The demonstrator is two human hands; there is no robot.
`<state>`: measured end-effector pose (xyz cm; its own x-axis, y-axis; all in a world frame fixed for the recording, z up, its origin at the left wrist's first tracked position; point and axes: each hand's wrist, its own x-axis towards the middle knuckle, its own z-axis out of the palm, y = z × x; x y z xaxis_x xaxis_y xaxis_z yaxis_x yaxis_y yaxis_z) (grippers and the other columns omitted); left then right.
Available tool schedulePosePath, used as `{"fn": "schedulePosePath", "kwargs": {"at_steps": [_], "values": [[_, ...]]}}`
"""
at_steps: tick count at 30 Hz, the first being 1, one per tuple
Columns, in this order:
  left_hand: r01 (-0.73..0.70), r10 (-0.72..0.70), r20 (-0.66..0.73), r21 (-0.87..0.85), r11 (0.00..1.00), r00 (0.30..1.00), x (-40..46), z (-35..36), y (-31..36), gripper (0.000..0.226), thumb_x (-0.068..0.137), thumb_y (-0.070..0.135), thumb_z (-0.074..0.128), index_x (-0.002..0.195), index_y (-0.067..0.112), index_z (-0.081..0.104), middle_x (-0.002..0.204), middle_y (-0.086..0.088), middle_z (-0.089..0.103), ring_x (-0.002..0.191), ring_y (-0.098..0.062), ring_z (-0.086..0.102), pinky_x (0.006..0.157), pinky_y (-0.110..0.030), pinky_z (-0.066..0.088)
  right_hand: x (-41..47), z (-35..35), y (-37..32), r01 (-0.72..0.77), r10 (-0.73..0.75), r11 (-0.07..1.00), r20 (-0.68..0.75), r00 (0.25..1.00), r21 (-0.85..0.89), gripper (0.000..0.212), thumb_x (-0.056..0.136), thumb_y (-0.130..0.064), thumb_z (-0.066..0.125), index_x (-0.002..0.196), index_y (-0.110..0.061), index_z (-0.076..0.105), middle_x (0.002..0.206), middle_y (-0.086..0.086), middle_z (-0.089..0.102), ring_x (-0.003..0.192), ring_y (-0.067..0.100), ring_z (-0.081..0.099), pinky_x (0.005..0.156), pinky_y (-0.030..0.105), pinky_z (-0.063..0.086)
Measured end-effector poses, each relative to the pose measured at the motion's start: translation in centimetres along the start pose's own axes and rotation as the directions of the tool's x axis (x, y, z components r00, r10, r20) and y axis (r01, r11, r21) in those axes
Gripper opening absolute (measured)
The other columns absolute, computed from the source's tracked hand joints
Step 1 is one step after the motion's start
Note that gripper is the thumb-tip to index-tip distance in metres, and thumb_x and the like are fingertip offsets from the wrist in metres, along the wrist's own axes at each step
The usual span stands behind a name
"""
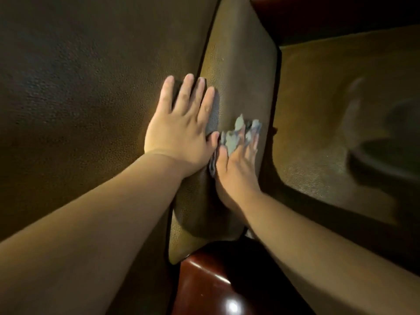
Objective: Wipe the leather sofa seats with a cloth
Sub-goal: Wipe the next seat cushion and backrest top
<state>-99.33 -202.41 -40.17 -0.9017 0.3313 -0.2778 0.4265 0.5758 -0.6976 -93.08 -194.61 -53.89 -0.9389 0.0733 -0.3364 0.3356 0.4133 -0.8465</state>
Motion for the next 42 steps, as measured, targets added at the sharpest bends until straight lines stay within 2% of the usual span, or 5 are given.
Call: {"fn": "schedulePosePath", "kwargs": {"at_steps": [6,9,13,32,42], "values": [[0.011,-0.011,-0.043,-0.008,1.000,0.999,0.0,0.4,0.3,0.083,0.103,0.058,0.011,0.167,0.007,-0.002,0.175,-0.019,0.006,0.162,-0.037,-0.003,0.128,-0.062,-0.004,-11.5,-1.0,3.2,0.206,-0.111,0.960,0.419,0.901,-0.190,0.081,0.097,-0.063,0.004,0.159,-0.023,-0.028,0.165,0.016,-0.034,0.151,0.028,-0.037,0.130,0.047,0.001],[0.005,-0.006,-0.053,-0.021,1.000,0.999,0.1,0.7,0.8,0.084,0.102,0.058,0.015,0.167,0.007,-0.001,0.175,-0.018,0.009,0.162,-0.038,0.000,0.128,-0.062,-0.005,-5.5,-0.1,2.8,0.308,-0.276,0.936,0.188,0.943,-0.169,0.066,0.104,-0.052,0.013,0.159,-0.019,0.026,0.169,0.028,-0.008,0.155,0.047,-0.017,0.126,0.064,0.005],[0.028,-0.028,-0.065,0.004,1.000,0.997,0.1,1.1,1.0,0.086,0.101,0.058,0.016,0.167,0.007,-0.002,0.175,-0.017,0.008,0.162,-0.038,0.000,0.128,-0.062,-0.005,4.3,-1.7,0.7,-0.018,0.019,1.000,-0.060,0.998,0.011,0.083,0.099,-0.057,0.005,0.164,-0.006,0.002,0.172,0.018,-0.004,0.159,0.027,-0.012,0.129,0.052,0.001],[-0.026,-0.001,-0.164,-0.160,0.987,0.986,0.7,1.8,0.9,0.082,0.103,0.045,0.031,0.165,-0.004,0.006,0.172,-0.027,0.011,0.161,-0.040,0.007,0.128,-0.059,-0.008,1.5,-2.7,-0.1,0.479,-0.481,0.859,-0.034,0.876,0.182,0.060,0.111,-0.045,0.022,0.166,-0.025,0.009,0.174,0.007,0.002,0.159,0.016,-0.011,0.130,0.051,0.002],[-0.013,-0.008,-0.144,-0.144,0.989,0.990,0.9,1.7,1.4,0.087,0.100,0.052,0.035,0.166,0.000,0.012,0.171,-0.029,0.013,0.161,-0.041,0.011,0.129,-0.060,0.001,14.1,-7.1,-2.1,0.152,-0.144,0.986,-0.108,0.984,0.067,0.064,0.111,-0.046,0.020,0.166,-0.023,-0.005,0.173,0.005,-0.013,0.158,0.016,-0.015,0.131,0.043,0.000]]}}
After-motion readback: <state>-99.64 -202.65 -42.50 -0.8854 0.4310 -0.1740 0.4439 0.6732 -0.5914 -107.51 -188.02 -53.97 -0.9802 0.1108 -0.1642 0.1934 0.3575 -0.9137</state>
